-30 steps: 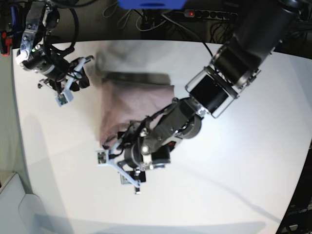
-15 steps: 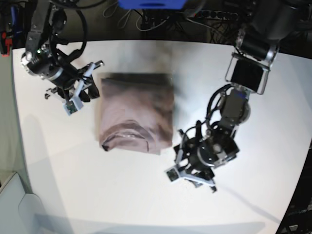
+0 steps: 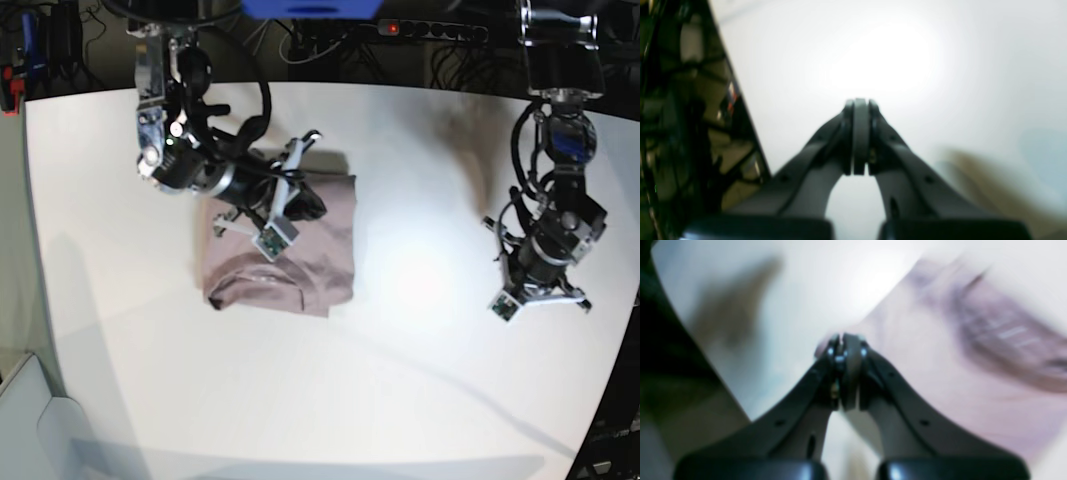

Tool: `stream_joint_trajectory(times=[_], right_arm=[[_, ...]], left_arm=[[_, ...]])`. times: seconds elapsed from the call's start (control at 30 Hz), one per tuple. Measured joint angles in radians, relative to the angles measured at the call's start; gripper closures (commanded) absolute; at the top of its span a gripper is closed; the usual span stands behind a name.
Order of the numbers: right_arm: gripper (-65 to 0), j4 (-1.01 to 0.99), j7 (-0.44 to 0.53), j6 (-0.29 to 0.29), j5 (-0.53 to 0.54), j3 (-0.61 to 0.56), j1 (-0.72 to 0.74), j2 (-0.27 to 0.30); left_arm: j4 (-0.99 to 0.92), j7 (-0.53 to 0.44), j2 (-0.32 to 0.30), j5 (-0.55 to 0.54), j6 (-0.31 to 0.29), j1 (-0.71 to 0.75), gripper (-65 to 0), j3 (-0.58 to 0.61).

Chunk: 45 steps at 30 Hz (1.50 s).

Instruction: Layout the t-shirt on the table in an organized manner, then fold the t-shirt properly

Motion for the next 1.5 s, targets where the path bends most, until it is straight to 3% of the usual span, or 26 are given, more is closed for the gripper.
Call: stream_joint_trajectory(times=[0.1,0.2,0.53,0.7,0.9,1.1,1.23,1.4,1.5], right_arm=[[0.0,-0.083,0.027,-0.003,-0.009,0.002,0.023,0.006],[0.0,-0.165,0.125,-0.003,0.002,0.001,0.015,0.006],[0.0,-0.398,0.314,0.009,0.034,-0.001,0.014,0.053],[0.0,-0.382,0.304,0.008,0.026,-0.001,0.014,0.056],[0.0,-0.076,0.196,-0.011,-0.006,0.011,-0.078,0.078],[0.0,0.246,0.101,-0.003,0.006,0.007,-0.214,0.070],[0.0,0.238,0.081,0.001,-0.003,0.002,-0.324,0.113],[0.0,0.241,0.156,-0.003,-0.003,-0.002,-0.469,0.162],[0.0,0.240,0.201,0.000,-0.004,-0.003,-0.549,0.220]], left_arm=[[0.045,0.002,0.001,-0.001,0.000,0.067,-0.1,-0.075],[0.058,0.010,0.003,0.002,0.000,0.123,-0.1,-0.132],[0.138,0.013,0.008,-0.001,0.000,0.226,-0.1,-0.217],[0.172,0.019,0.008,0.004,0.000,0.268,-0.1,-0.259],[0.227,0.009,0.012,-0.007,0.000,0.339,-0.1,-0.295],[0.269,-0.005,0.093,-0.009,-0.002,0.426,-0.1,-0.300],[0.271,0.021,0.163,0.000,0.000,0.526,-0.1,-0.301],[0.274,-0.002,0.228,-0.006,0.001,0.626,-0.1,-0.299],[0.280,0.014,0.286,-0.002,0.000,0.699,-0.1,-0.296]])
